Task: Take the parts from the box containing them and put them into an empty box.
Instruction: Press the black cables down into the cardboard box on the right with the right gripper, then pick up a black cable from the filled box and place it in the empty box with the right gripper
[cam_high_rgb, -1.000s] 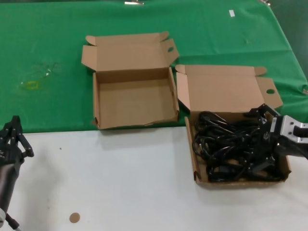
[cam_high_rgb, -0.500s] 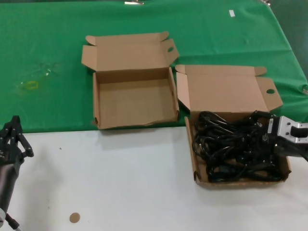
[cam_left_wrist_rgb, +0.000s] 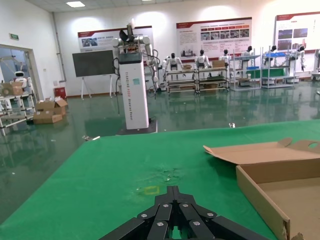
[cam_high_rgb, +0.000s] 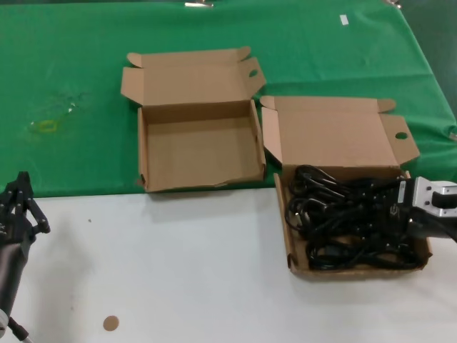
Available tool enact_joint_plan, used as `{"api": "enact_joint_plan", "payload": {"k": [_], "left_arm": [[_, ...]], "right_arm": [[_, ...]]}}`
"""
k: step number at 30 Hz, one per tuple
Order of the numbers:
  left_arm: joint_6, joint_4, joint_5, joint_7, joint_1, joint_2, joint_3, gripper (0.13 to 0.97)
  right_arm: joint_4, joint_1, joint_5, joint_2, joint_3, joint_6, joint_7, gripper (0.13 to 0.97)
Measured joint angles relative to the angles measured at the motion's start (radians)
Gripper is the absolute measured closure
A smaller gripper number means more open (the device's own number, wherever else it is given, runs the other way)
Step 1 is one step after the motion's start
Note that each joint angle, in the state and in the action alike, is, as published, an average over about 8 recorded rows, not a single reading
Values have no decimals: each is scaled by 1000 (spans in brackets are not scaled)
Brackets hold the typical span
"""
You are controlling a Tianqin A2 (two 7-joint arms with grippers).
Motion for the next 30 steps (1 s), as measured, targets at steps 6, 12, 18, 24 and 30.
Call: {"api": "enact_joint_plan", "payload": {"k": [6, 12, 18, 24, 30], "left_arm": [[0, 0, 0, 0, 0, 0, 0, 953], [0, 0, 0, 0, 0, 0, 0, 953], [0, 0, 0, 0, 0, 0, 0, 953], [0, 0, 0, 0, 0, 0, 0, 953], [0, 0, 0, 0, 0, 0, 0, 953]], "right_arm": [[1, -10, -7, -3, 21, -19, -7, 706], [12, -21, -2, 5, 44, -39, -12, 799], [41, -31, 6, 26, 70, -58, -10, 849], [93, -35, 6, 50, 97, -66, 16, 861], [139, -10, -6, 54, 116, -68, 51, 865]]}}
